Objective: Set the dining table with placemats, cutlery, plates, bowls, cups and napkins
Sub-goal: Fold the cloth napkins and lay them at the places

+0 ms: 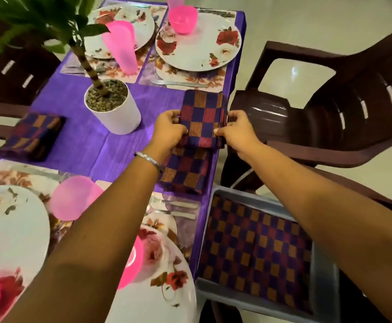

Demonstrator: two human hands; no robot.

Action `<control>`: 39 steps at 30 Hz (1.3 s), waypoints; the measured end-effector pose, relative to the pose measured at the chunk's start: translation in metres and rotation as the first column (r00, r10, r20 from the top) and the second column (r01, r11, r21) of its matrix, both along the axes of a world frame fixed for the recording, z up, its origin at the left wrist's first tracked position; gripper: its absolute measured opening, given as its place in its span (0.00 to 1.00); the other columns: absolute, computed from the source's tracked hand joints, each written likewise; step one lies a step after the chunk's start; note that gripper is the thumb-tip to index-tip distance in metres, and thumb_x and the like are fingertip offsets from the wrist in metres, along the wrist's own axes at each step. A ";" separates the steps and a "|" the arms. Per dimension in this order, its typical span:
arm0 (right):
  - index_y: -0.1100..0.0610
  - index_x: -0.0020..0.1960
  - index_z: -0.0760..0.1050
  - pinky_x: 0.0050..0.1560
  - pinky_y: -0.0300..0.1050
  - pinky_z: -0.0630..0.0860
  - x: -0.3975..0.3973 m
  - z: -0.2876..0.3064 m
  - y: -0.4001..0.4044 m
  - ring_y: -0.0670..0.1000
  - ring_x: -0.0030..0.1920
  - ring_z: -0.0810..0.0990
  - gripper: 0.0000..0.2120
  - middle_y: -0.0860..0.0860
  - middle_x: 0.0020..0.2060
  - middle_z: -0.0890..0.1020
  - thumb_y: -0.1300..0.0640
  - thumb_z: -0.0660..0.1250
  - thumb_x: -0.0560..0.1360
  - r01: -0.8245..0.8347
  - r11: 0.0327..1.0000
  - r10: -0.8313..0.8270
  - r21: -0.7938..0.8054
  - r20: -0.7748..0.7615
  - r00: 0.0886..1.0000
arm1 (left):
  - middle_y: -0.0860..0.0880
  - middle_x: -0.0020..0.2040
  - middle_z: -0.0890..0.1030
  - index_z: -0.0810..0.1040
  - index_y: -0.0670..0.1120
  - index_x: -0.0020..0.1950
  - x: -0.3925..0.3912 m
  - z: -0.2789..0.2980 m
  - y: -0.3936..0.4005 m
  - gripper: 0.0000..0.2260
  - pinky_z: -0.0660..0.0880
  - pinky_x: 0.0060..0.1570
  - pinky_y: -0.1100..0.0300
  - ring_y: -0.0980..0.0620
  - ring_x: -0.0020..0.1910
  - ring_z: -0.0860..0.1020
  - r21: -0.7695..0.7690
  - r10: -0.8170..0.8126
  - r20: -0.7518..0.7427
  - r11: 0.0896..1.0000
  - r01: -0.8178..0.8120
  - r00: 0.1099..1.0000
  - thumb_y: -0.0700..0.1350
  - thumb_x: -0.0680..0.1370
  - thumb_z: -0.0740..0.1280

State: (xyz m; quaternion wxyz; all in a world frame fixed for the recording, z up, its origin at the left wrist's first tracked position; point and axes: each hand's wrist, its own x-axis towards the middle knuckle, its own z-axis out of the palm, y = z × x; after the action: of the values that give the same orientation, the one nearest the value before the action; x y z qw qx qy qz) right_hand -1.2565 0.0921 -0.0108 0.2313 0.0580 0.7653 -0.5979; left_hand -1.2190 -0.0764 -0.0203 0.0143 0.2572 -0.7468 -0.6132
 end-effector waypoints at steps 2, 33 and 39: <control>0.55 0.66 0.64 0.49 0.54 0.80 -0.018 -0.011 -0.010 0.55 0.45 0.80 0.29 0.54 0.43 0.77 0.67 0.72 0.70 0.001 0.998 0.003 0.055 -0.077 0.997 | 0.44 0.50 0.78 0.74 0.40 0.62 -0.018 -0.013 -0.012 0.22 0.79 0.49 0.51 0.48 0.50 0.78 -0.055 0.050 0.005 0.997 -0.050 0.999 0.27 0.69 0.67; 0.61 0.49 0.80 0.46 0.41 0.73 0.071 -0.095 0.168 0.51 0.42 0.78 0.09 0.56 0.42 0.82 0.69 0.65 0.72 -0.069 0.888 0.139 0.455 -0.122 0.983 | 0.41 0.46 0.77 0.80 0.42 0.45 0.067 -0.094 0.205 0.12 0.73 0.49 0.48 0.40 0.46 0.76 -0.538 -0.257 0.003 0.814 0.218 0.967 0.29 0.69 0.61; 0.60 0.47 0.77 0.57 0.55 0.76 0.131 -0.180 0.245 0.59 0.51 0.81 0.08 0.56 0.45 0.81 0.69 0.64 0.71 -0.149 0.864 0.076 0.481 0.168 0.983 | 0.42 0.59 0.74 0.77 0.44 0.57 0.140 -0.182 0.241 0.15 0.71 0.58 0.50 0.39 0.58 0.72 -0.435 -0.330 0.496 0.707 0.558 0.803 0.33 0.72 0.64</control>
State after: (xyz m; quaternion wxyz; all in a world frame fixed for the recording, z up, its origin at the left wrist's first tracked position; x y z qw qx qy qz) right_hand -1.1252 0.3368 -0.1909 0.2979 0.1129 0.8755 -0.3633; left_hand -1.0790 0.1651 -0.2027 -0.2077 0.1639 -0.9204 -0.2879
